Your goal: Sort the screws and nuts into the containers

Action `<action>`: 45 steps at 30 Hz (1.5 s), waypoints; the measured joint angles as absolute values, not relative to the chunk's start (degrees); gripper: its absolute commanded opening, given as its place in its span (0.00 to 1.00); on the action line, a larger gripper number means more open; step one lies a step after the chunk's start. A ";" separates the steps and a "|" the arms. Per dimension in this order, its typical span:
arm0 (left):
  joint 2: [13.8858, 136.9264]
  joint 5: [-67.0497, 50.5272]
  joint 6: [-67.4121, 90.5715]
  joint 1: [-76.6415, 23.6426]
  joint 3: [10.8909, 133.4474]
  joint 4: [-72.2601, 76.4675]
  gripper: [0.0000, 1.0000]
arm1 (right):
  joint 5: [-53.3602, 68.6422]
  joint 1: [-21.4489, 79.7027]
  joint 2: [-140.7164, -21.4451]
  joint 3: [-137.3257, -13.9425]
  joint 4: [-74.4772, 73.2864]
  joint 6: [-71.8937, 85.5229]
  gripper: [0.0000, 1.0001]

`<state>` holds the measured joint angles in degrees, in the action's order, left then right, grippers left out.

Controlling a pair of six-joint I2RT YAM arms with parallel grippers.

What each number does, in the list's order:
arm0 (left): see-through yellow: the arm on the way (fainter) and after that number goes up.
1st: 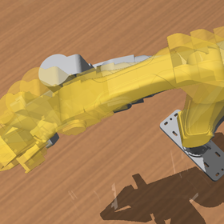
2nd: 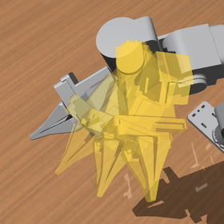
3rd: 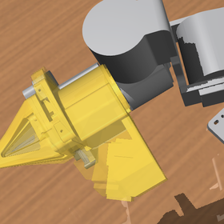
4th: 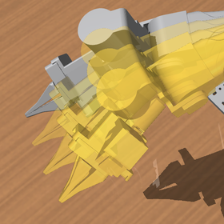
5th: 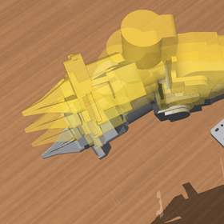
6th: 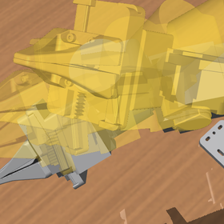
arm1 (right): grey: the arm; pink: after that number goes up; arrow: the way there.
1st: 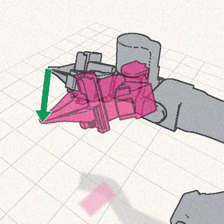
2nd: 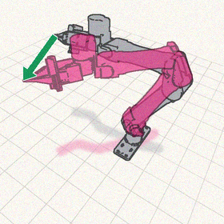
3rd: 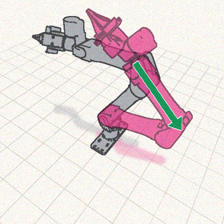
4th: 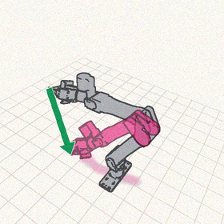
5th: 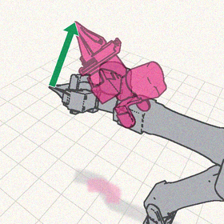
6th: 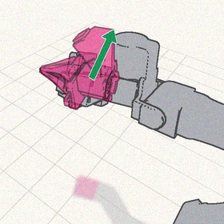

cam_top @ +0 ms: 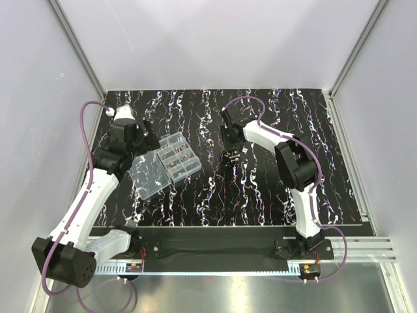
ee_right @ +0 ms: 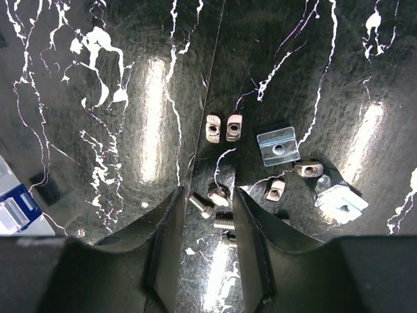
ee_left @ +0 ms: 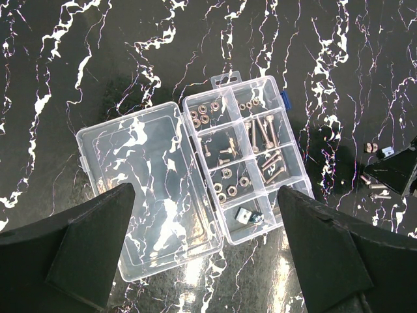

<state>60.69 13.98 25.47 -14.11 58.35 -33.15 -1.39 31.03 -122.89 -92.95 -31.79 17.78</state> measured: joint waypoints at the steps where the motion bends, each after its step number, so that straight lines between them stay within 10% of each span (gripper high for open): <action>1: 60.69 13.98 25.50 -14.11 58.35 -33.15 0.99 | -1.41 31.05 -122.89 -92.95 -31.73 17.67 0.42; 39: 60.82 13.93 25.50 -14.11 58.35 -33.17 0.99 | -6.35 32.16 -125.43 -95.72 -36.03 18.74 0.31; 45: 60.82 13.93 25.47 -14.11 58.35 -33.15 0.99 | -6.46 32.14 -125.32 -95.48 -35.86 19.35 0.15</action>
<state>60.82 13.93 25.47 -14.11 58.35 -33.15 -6.46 32.14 -125.32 -95.48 -35.86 19.35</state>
